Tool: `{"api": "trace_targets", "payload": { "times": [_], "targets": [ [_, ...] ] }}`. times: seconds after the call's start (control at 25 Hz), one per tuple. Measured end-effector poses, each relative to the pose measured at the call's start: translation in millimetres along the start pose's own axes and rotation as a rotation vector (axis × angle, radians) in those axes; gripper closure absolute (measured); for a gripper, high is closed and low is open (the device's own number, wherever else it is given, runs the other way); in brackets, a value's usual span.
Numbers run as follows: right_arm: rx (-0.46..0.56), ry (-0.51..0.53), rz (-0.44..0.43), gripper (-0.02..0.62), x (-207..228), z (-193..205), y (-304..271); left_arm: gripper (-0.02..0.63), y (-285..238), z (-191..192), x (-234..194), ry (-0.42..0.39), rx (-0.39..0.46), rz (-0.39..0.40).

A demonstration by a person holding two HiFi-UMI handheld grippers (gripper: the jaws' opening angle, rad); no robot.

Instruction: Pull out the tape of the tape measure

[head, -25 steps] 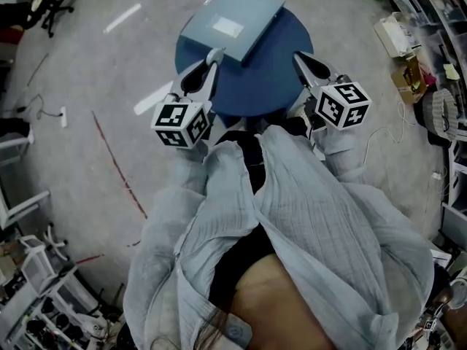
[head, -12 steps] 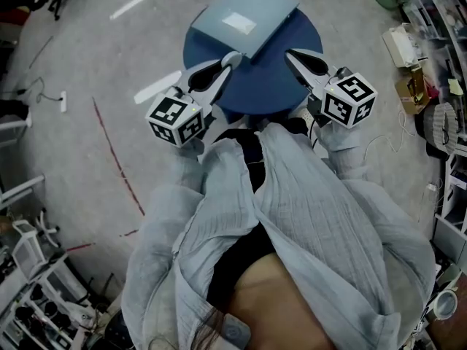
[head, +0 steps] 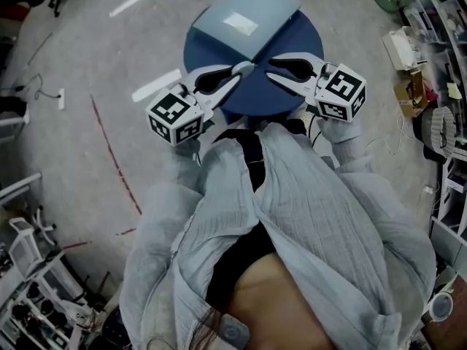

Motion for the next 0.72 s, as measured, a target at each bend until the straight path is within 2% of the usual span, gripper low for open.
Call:
{"api": "trace_targets", "payload": {
  "times": [0.2,0.36,0.6,0.72],
  "targets": [
    [-0.105,0.091,-0.114,0.489,3,1,-17,0.528,1,-2,5,-0.011,0.005,0.032],
    [-0.171,0.113,-0.150,0.489,3,5,-27,0.528,3,0,8,-0.020,-0.002,0.042],
    [-0.200,0.128,-0.182,0.496,-3,10,-30,0.528,5,5,12,-0.044,-0.033,0.058],
    [-0.228,0.155,-0.207,0.541,-8,13,-33,0.528,5,7,13,-0.057,-0.044,0.070]
  ]
}}
Point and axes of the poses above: the fingertips, and each gripper's own axes: y backward along the fingers, x to its right, z out of its underside, the point moved 5 cm from there along y, backward along the fingers, and after that the axes turned 15 degrees about -z, right-handed, at the moved point
